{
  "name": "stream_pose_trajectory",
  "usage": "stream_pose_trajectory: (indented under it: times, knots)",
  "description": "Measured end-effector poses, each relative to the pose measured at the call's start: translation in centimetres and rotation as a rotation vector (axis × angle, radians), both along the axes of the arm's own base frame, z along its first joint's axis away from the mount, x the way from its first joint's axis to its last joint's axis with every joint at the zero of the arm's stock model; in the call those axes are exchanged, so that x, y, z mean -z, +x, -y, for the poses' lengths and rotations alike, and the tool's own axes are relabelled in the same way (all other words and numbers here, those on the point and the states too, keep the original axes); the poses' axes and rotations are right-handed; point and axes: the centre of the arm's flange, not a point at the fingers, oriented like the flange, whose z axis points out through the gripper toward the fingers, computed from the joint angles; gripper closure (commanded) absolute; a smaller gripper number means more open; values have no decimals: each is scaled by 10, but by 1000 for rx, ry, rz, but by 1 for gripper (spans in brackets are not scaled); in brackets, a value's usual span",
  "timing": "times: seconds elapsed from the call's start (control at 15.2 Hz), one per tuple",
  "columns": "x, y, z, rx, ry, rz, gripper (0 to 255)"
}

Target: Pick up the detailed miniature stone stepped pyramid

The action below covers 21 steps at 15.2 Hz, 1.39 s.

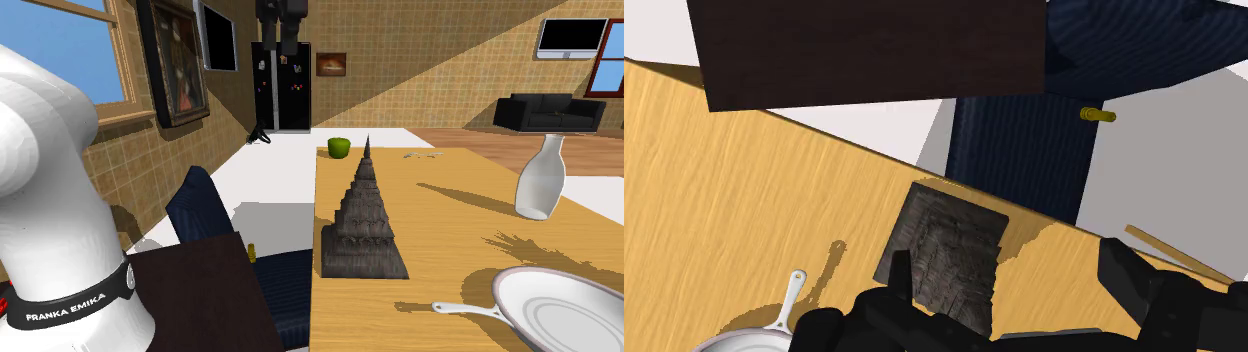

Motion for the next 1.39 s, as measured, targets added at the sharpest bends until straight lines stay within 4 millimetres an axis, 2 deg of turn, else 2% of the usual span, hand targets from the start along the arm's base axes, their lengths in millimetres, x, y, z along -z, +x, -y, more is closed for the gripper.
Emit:
stream_pose_trajectory:
  times: [0.13,0.59,0.99,1.39]
  knots:
    - [4,3,0,-21,-1,3,0]
    - [68,55,5,-314,-19,52,0]
    - [131,105,8,-587,-37,100,0]
    - [187,156,-13,-862,-54,147,0]
